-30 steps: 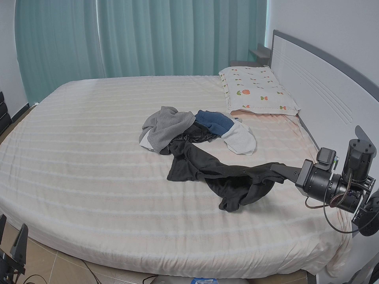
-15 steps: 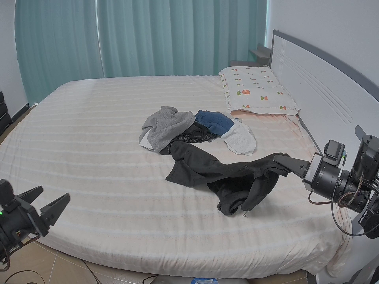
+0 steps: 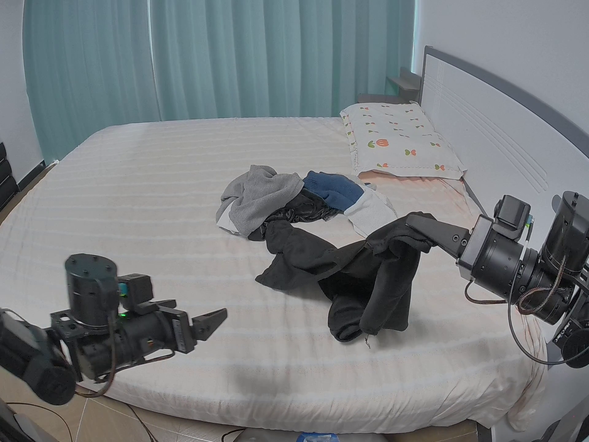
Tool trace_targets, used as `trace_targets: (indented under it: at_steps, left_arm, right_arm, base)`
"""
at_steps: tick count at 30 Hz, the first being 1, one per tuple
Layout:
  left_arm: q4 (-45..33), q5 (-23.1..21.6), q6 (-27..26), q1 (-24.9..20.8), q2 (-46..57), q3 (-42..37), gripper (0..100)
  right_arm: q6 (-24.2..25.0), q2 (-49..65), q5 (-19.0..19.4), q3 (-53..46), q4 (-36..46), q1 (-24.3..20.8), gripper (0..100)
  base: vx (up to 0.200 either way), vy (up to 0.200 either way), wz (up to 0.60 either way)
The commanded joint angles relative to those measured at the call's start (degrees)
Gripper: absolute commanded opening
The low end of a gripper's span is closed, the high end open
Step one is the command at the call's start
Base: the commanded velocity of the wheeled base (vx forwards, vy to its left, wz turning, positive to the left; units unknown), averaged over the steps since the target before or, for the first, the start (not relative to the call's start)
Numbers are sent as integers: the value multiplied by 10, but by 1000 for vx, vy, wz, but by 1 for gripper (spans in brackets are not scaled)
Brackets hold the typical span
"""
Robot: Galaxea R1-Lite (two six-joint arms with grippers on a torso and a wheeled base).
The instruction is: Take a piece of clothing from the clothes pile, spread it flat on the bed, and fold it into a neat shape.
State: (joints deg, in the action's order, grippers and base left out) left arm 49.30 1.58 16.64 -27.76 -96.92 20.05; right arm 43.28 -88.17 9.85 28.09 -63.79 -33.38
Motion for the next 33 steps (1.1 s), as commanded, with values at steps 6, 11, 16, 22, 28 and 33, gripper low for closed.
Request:
trace_targets:
  at_steps: [6, 11, 16, 22, 28, 33]
  left_arm:
    - [134, 38, 96, -56, -300, 130, 100]
    - [145, 76, 97, -57, -364, 189, 100]
    - [147, 83, 94, -57, -414, 242, 100]
    - [129, 98, 85, -54, -447, 316, 100]
    - [111, 105, 38, -48, -483, 374, 100]
    - [108, 120, 33, -50, -516, 419, 100]
  right_arm:
    - [1, -2, -30, 29, -2, -48, 0]
    - [0, 26, -36, 26, 6, -48, 0]
    - [1, 27, -35, 27, 6, -38, 0]
    - [1, 25, -35, 26, 6, -34, 0]
    - [1, 20, -33, 26, 6, -21, 0]
    - [2, 17, -32, 27, 6, -13, 0]
  base:
    - [0, 0, 0]
    - [0, 0, 0]
    - [0, 0, 0]
    - [0, 0, 0]
    - [0, 0, 0]
    - [0, 0, 0]
